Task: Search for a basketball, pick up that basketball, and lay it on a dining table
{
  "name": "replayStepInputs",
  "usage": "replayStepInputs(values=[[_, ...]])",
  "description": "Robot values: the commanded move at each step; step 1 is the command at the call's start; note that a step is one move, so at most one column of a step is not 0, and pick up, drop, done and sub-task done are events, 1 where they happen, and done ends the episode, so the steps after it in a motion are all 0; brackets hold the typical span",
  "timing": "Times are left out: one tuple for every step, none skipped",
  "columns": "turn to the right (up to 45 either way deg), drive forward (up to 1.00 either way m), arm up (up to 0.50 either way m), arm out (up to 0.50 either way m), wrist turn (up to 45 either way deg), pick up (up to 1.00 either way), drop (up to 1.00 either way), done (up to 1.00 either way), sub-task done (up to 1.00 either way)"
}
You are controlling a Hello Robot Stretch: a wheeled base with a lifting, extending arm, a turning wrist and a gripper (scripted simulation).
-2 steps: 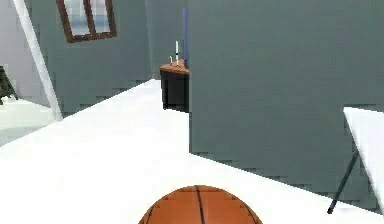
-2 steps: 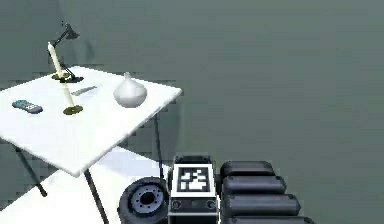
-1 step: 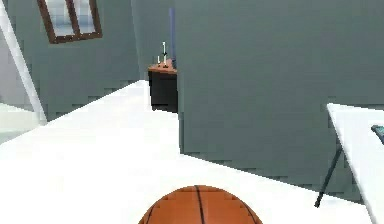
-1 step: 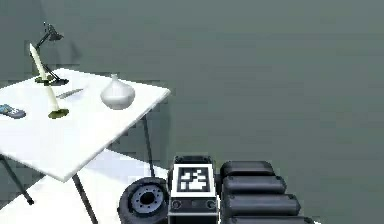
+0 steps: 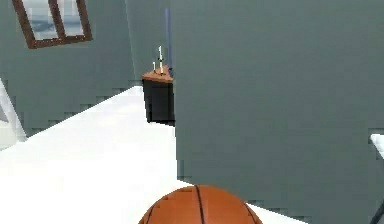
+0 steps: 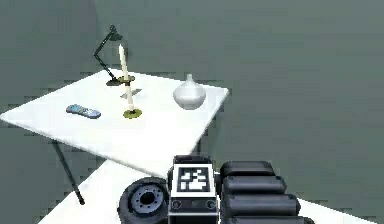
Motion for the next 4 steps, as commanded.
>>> replayStepInputs(values=[[21.0,0.00,0.00,0.00,0.0,0.00,0.00,0.00,0.00],[0.0,0.65,0.00,0.00,0.0,0.00,0.00,0.00,0.00],[0.0,0.00,0.00,0.48,0.0,0.00,0.00,0.00,0.00],[0.0,0.00,0.00,0.00,45.0,0.00,0.00,0.00,0.00]])
